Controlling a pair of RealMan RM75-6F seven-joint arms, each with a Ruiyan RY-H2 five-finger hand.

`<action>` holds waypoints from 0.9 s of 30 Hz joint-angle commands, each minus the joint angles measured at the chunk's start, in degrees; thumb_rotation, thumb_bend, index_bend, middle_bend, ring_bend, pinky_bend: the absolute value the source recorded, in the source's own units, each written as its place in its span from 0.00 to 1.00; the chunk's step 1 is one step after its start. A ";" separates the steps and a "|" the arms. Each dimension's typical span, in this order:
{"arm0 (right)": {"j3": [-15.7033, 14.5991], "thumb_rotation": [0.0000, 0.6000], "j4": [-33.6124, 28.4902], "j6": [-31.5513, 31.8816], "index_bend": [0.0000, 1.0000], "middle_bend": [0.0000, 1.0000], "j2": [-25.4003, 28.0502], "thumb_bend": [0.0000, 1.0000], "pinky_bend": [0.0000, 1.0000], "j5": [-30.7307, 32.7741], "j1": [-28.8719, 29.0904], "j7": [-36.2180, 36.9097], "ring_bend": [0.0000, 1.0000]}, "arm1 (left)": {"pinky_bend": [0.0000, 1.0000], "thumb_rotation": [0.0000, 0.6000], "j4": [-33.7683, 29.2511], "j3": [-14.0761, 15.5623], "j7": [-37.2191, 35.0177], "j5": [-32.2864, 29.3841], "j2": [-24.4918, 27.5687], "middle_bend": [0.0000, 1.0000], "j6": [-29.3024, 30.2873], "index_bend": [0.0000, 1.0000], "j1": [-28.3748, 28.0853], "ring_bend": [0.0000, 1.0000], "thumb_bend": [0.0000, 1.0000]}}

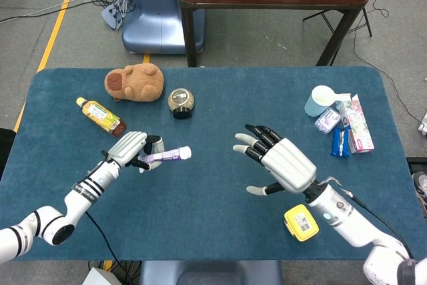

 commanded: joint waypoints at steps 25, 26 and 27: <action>0.88 0.68 10.39 -6.20 0.28 0.13 -17.45 0.14 0.10 7.69 12.48 -10.35 0.02 | 0.51 1.00 -1.47 -0.57 -2.07 -2.55 -1.58 0.75 -0.54 0.58 -3.10 0.61 0.50; 0.84 0.68 10.66 -6.46 0.28 0.13 -17.73 0.14 0.10 7.92 12.81 -10.47 0.02 | 0.51 1.00 -1.42 -0.56 -2.16 -2.60 -1.62 0.75 -0.53 0.58 -3.13 0.61 0.50; 0.82 0.68 11.02 -6.75 0.28 0.13 -18.12 0.14 0.10 8.25 13.22 -10.54 0.02 | 0.51 1.00 -1.36 -0.56 -2.31 -2.69 -1.66 0.75 -0.54 0.58 -3.18 0.61 0.50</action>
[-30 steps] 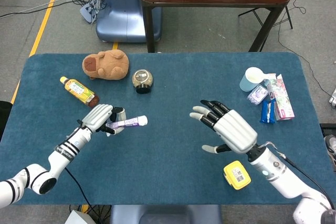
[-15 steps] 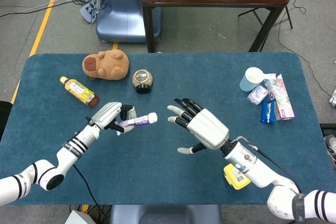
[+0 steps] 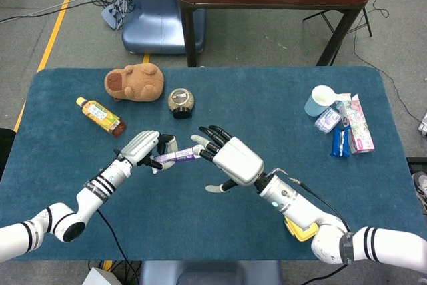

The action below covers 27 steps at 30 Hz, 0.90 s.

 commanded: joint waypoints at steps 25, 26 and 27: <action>-2.16 0.68 6.50 -0.02 0.28 0.13 -3.42 0.14 0.10 6.49 1.86 1.13 0.02 | 0.51 1.00 2.15 1.27 -6.80 0.64 0.47 0.76 2.76 0.60 2.03 0.61 0.51; -2.20 0.68 6.74 -0.08 0.28 0.13 -3.63 0.14 0.10 6.57 1.96 1.39 0.02 | 0.51 1.00 2.14 1.28 -7.04 0.69 0.54 0.76 2.91 0.60 2.13 0.61 0.51; -2.23 0.68 6.91 -0.16 0.28 0.13 -3.83 0.14 0.10 6.64 2.07 1.69 0.02 | 0.51 1.00 2.15 1.27 -7.25 0.75 0.56 0.77 3.12 0.60 2.22 0.61 0.51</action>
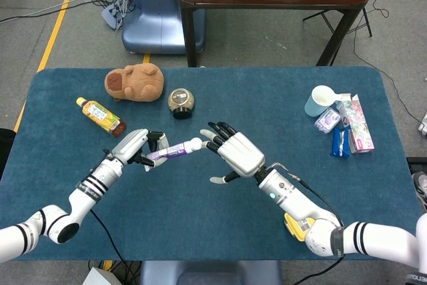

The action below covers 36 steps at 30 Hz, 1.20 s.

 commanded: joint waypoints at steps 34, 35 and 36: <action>6.76 0.66 -11.72 -6.23 0.00 0.00 9.22 0.00 0.00 8.41 1.68 31.23 0.00 | 0.56 1.00 -2.77 0.02 -7.48 3.75 -0.82 0.80 9.73 0.64 4.05 0.66 0.51; 7.05 0.64 -11.52 -6.72 0.00 0.00 9.14 0.00 0.00 8.67 1.95 32.31 0.00 | 0.56 1.00 -3.04 0.00 -7.40 3.88 -0.97 0.80 9.97 0.64 4.06 0.66 0.51; 7.42 0.63 -11.10 -7.08 0.00 0.00 8.86 0.00 0.00 8.77 2.26 33.61 0.00 | 0.56 1.00 -3.31 -0.06 -7.23 3.97 -1.25 0.80 10.31 0.64 4.06 0.66 0.51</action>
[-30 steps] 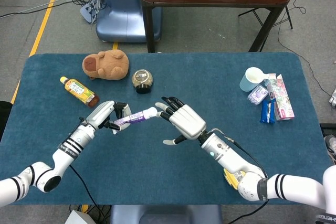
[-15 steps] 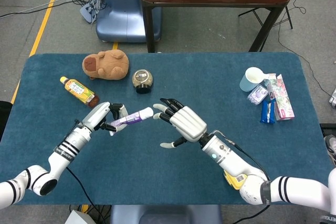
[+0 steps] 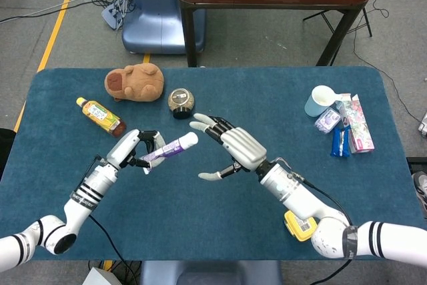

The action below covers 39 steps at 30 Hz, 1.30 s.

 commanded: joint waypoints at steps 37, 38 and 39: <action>4.63 0.58 14.20 -2.53 0.00 0.00 -14.38 0.00 0.00 -0.60 7.65 23.82 0.00 | 0.56 1.00 0.53 -1.99 1.10 -0.45 -3.99 0.81 2.09 0.64 -1.57 0.66 0.51; 4.59 0.58 14.32 -2.55 0.00 0.00 -14.48 0.00 0.00 -0.78 7.71 24.18 0.00 | 0.56 1.00 0.56 -2.00 1.05 -0.47 -4.00 0.81 2.06 0.64 -1.59 0.66 0.51; 4.53 0.58 14.46 -2.53 0.00 0.00 -14.61 0.00 0.00 -1.00 7.77 24.54 0.00 | 0.56 1.00 0.63 -2.00 1.02 -0.48 -4.03 0.81 2.05 0.64 -1.62 0.66 0.51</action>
